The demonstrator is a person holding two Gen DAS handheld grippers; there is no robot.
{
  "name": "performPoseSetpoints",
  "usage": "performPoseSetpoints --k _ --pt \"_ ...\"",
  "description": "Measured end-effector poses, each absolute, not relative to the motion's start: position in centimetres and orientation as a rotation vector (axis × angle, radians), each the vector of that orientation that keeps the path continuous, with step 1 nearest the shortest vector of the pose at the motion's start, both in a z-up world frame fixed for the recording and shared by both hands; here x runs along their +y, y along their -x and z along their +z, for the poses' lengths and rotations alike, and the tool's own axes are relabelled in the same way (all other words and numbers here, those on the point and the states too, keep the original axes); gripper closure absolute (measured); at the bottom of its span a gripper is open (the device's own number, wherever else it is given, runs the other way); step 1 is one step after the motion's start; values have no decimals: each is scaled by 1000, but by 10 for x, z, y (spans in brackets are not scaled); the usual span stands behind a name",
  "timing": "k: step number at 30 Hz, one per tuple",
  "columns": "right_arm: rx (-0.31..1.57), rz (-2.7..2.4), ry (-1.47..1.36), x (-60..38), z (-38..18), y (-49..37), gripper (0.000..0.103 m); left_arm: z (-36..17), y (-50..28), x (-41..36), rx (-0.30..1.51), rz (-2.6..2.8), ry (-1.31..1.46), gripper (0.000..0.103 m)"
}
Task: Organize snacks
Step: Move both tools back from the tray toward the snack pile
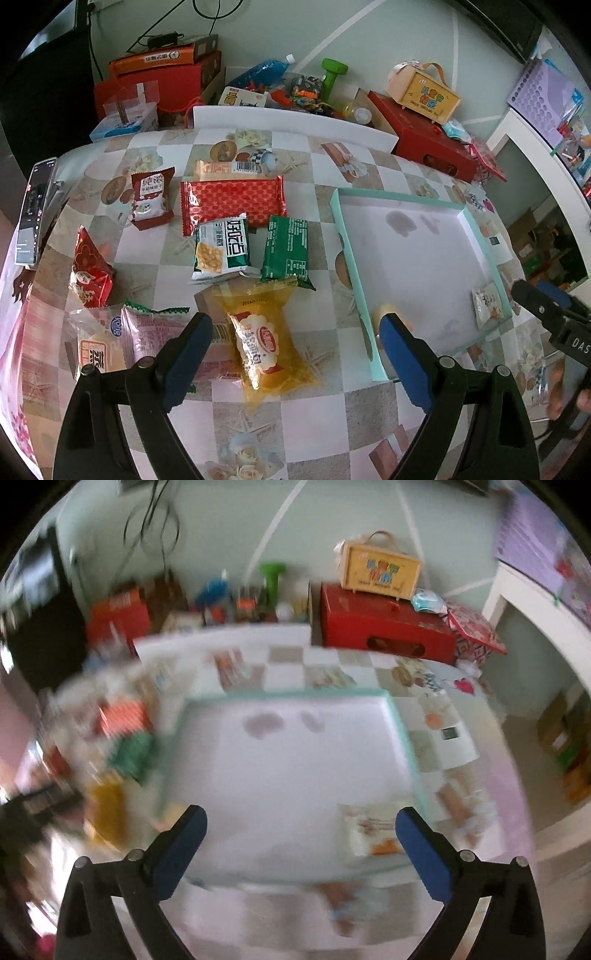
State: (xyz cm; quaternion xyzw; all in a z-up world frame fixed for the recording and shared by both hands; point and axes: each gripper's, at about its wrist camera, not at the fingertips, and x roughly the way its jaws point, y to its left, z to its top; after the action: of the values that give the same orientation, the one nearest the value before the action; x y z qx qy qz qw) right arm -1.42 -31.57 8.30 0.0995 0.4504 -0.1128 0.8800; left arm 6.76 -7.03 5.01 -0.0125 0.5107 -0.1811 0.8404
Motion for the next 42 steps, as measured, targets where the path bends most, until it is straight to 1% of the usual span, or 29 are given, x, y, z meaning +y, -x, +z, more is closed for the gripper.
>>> performPoseSetpoints --k 4,16,23,26,31,42 --pt "916 -214 -280 -284 75 8 0 51 -67 -64 1072 -393 32 11" --pt "867 -230 -282 -222 83 -2 0 49 -76 -26 1081 -384 113 11" --pt "931 -262 -296 -199 80 -11 0 49 -81 7 1085 -330 153 11" --pt "939 -254 -308 -193 78 -12 0 48 -85 27 1090 -307 220 11" --pt "946 -243 -270 -179 75 -18 0 48 -87 50 1080 -237 232 11" --pt "1043 -144 -216 -147 48 -41 0 36 -87 90 1122 -124 271 11"
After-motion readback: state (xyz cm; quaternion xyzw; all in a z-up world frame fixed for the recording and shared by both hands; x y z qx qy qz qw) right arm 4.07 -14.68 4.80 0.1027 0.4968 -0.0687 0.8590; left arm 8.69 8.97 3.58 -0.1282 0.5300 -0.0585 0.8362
